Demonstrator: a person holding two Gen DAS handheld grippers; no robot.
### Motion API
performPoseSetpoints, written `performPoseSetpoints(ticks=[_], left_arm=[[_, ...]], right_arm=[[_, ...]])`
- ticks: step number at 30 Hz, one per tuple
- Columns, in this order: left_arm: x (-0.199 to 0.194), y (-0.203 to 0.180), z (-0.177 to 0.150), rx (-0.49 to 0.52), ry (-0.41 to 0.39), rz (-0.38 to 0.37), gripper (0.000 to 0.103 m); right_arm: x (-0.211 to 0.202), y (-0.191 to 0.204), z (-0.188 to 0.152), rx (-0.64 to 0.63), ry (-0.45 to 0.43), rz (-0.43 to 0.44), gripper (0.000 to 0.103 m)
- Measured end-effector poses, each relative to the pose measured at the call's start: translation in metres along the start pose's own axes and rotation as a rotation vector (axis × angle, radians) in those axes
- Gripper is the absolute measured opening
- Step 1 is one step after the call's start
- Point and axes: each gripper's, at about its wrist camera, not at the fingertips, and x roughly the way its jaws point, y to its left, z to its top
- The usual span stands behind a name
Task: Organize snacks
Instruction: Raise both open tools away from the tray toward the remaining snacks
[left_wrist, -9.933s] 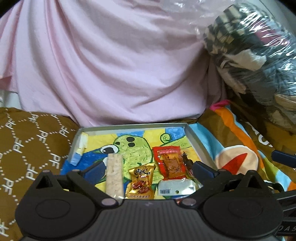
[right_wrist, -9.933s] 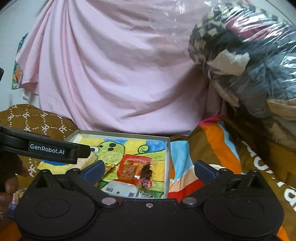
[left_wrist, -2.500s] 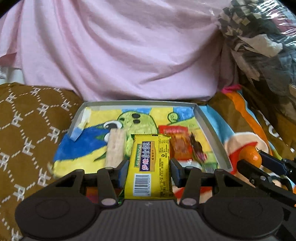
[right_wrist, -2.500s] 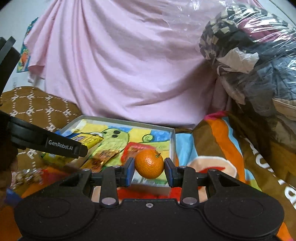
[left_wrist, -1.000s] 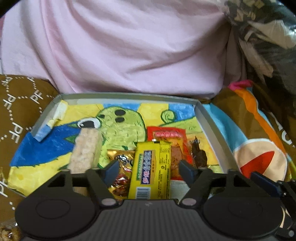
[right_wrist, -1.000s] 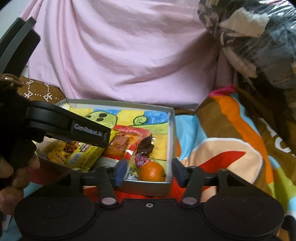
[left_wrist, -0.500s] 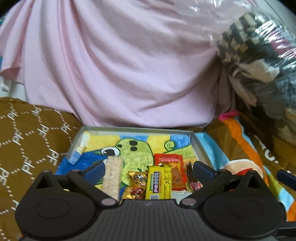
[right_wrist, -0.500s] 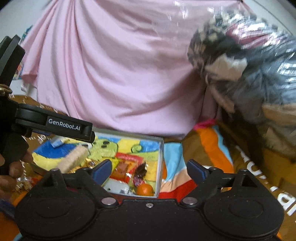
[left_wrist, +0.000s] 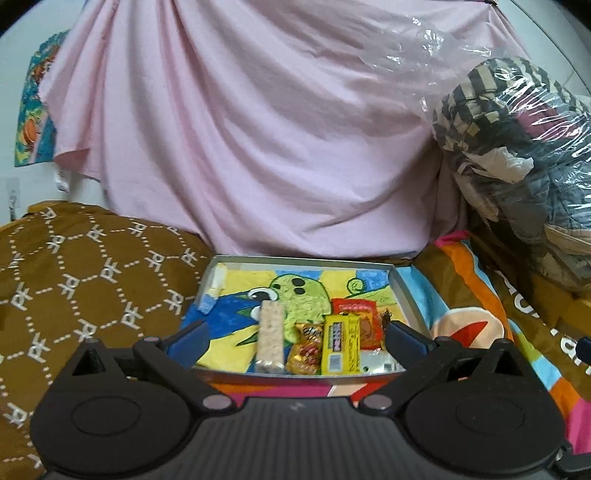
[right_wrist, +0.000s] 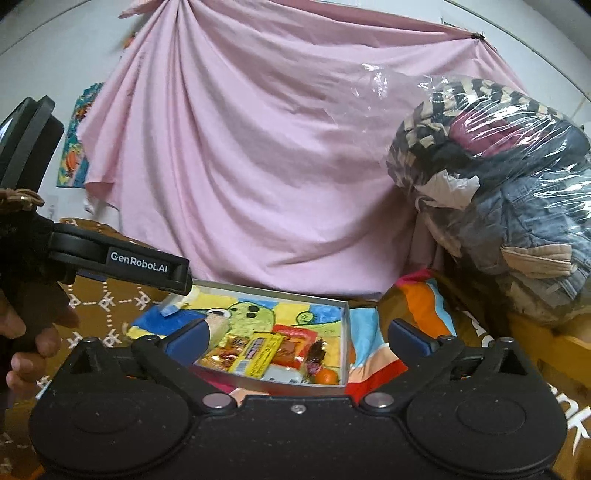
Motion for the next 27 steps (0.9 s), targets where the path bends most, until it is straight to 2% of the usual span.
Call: performPoseSetpoints(ticks=[6, 16, 27], left_arm=[[-0.029, 0.007, -0.016, 0.023, 0.019, 0.037, 0.103], [-0.06, 0.019, -0.059, 0.027, 0.108, 0.049, 0.103], [-0.053, 0.025, -0.107, 0.105, 0.242, 0.068, 0.103]], right_arm=[[-0.035, 0.011, -0.008, 0.014, 0.012, 0.0, 0.102], [-0.07, 0.024, -0.029, 0.027, 0.106, -0.009, 0.102], [-0.051, 0.037, -0.059, -0.021, 0.325, 0.053, 0.102]])
